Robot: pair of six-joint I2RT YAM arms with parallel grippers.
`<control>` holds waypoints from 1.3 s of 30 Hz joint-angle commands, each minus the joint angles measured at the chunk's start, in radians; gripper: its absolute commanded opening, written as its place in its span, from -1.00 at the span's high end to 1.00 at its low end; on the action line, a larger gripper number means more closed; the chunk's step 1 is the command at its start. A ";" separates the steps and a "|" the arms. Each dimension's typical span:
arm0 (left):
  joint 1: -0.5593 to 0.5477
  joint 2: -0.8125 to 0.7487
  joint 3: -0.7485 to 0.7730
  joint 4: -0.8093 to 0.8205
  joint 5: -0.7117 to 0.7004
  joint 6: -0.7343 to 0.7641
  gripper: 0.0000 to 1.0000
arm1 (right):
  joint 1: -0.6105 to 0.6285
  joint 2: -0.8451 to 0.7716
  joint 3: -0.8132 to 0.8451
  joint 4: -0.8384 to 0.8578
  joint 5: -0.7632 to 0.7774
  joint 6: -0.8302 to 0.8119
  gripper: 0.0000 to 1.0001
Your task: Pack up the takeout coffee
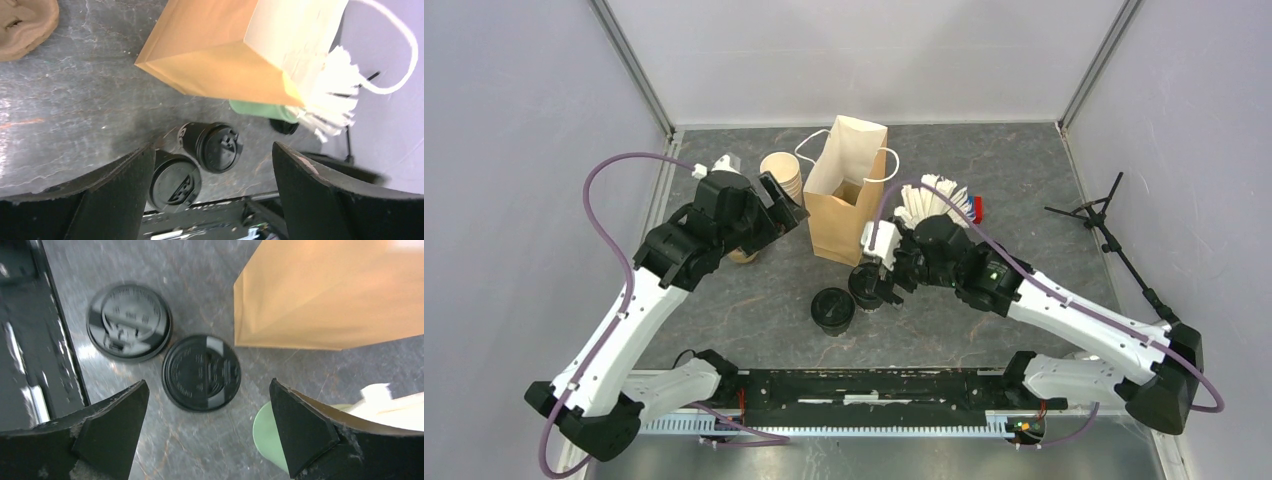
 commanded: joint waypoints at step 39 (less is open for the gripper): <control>0.085 -0.039 -0.106 0.083 -0.105 0.009 -0.86 | -0.137 0.269 0.084 -0.108 -0.385 -0.398 -0.96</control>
